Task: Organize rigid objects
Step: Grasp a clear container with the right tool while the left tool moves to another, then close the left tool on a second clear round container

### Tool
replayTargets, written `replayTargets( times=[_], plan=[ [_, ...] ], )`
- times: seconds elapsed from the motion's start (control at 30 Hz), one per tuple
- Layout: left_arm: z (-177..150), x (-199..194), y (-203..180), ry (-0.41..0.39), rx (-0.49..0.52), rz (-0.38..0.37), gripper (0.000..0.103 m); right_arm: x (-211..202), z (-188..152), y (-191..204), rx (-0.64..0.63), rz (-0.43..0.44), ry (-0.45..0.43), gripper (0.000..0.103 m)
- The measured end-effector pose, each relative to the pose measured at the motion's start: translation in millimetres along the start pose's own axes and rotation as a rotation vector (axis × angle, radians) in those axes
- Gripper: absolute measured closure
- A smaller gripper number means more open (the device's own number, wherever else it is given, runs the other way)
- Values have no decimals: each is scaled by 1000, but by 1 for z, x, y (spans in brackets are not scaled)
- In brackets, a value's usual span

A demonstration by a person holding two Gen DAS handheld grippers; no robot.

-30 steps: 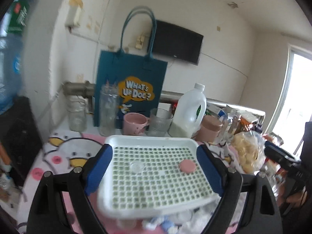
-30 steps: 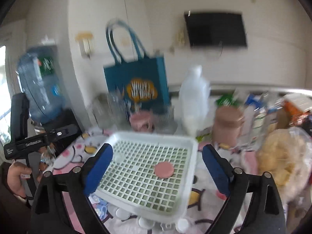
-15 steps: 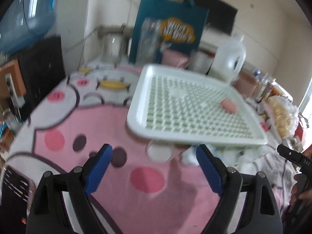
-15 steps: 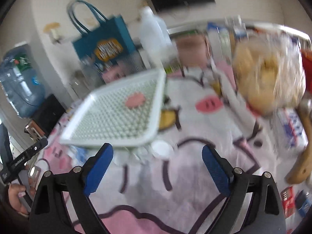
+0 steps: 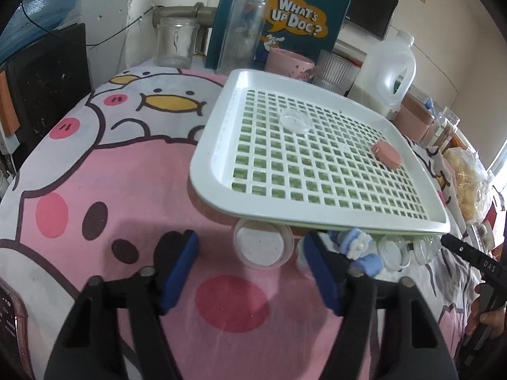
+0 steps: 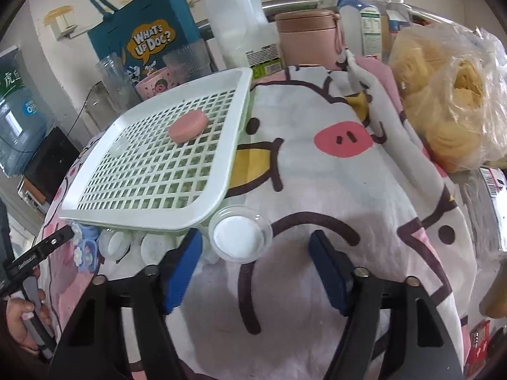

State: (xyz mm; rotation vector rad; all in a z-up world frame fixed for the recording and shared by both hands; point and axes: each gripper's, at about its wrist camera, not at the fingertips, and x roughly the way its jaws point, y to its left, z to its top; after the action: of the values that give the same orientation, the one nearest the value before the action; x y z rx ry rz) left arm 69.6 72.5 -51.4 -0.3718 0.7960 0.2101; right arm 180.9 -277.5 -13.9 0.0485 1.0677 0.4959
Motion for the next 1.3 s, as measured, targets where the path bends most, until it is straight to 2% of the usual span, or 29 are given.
replayTargets(
  times=[0.03,0.07,0.1,0.13,0.17,0.5,0.73,0.83,0.93,1.0,1.03,1.07,1.23,1.3],
  plan=[
    [0,0,1,1,-4,-13,64,0,0,0,2,11,-1,47],
    [0,1,2,5,-12,-25,66,0,0,0,5,30,-2,57],
    [0,1,3,3,-17,-31,68,0,0,1,8,52,-3,61],
    [1,1,3,4,-17,-37,83,0,0,2,5,62,-2,64],
    [0,3,3,24,-12,-49,88,0,-1,5,-7,53,-6,64],
    [-20,-19,5,20,6,-90,93,-14,-14,10,-24,61,-40,64],
    [-31,-35,0,17,29,-119,95,-38,-24,29,-71,69,-93,64],
    [-33,-32,-2,52,45,-114,95,-43,-28,44,-98,93,-107,64],
    [-35,-28,-7,74,81,-83,90,-45,-32,62,-135,122,-106,64],
    [-37,-31,-11,62,97,-71,66,-43,-35,73,-161,136,-101,64],
    [-38,-32,-13,58,107,-76,46,-41,-37,77,-174,138,-96,64],
    [-39,-33,-16,55,118,-79,36,-40,-40,81,-184,139,-91,64],
    [-41,-28,-32,64,180,-86,35,-35,-45,89,-219,131,-81,64],
    [-39,-22,-39,61,210,-64,35,-34,-45,89,-220,132,-81,64]
  ],
)
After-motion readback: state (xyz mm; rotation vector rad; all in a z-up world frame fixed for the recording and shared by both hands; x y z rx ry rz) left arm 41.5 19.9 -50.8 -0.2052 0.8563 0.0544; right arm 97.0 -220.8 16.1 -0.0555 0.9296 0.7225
